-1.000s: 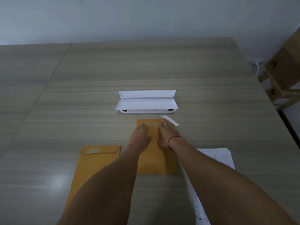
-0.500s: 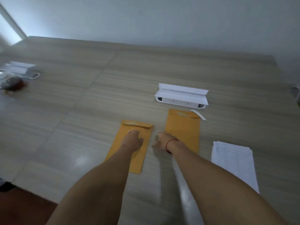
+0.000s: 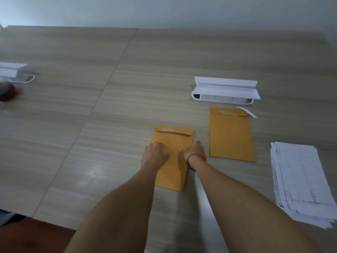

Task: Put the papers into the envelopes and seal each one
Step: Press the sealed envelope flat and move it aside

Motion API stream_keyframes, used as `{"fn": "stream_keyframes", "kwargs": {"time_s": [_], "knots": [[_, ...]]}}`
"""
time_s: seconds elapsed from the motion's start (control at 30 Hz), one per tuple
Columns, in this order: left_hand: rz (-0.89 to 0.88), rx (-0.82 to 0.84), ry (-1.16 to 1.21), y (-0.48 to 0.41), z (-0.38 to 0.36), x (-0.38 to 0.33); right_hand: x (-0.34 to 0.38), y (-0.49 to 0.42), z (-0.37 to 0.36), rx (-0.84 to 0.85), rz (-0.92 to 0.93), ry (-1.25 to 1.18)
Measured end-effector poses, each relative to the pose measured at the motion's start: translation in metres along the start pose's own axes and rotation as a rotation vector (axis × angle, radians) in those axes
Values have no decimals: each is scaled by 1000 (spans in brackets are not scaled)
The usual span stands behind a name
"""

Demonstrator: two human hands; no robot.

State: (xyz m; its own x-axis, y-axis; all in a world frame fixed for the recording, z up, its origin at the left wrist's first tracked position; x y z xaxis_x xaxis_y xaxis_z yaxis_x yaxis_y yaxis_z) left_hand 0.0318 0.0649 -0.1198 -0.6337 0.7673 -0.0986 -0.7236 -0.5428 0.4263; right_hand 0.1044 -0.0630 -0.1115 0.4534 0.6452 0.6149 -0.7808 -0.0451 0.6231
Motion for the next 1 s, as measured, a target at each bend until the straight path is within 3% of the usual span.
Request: {"fn": "stream_keyframes", "kwargs": {"time_s": [0.1,0.3,0.53,0.73,0.87,1.0], "knots": [[5,-6,31,-2,5,4,0,1,-4,18,-45,-102],[18,-58,31,10,16,-8,5,4,12,161,30,-242],[12,-23,396,36,25,-91,-24,7,110,101,52,-312],[-38,18,253,72,-10,-172,-95,-5,172,-82,56,-60],[6,46,195,92,-36,-194,-124,-10,192,-122,86,133],[24,23,-31,103,-48,-200,-140,-10,197,-161,129,367]]}}
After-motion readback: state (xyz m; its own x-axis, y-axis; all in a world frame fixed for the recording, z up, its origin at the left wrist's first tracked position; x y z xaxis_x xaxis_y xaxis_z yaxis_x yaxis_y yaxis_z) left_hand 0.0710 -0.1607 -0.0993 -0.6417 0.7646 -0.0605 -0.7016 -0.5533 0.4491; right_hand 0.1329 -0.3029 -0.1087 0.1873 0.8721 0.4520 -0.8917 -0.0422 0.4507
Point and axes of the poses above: each hand's wrist, its own y-axis away from the middle knuckle, its own z-axis out of the back of the hand, x = y × z, the point moved 1 cm from there along -y, towards the middle knuckle, and after that the axes turned 12 degrees about -y, right-handed, at the moved point
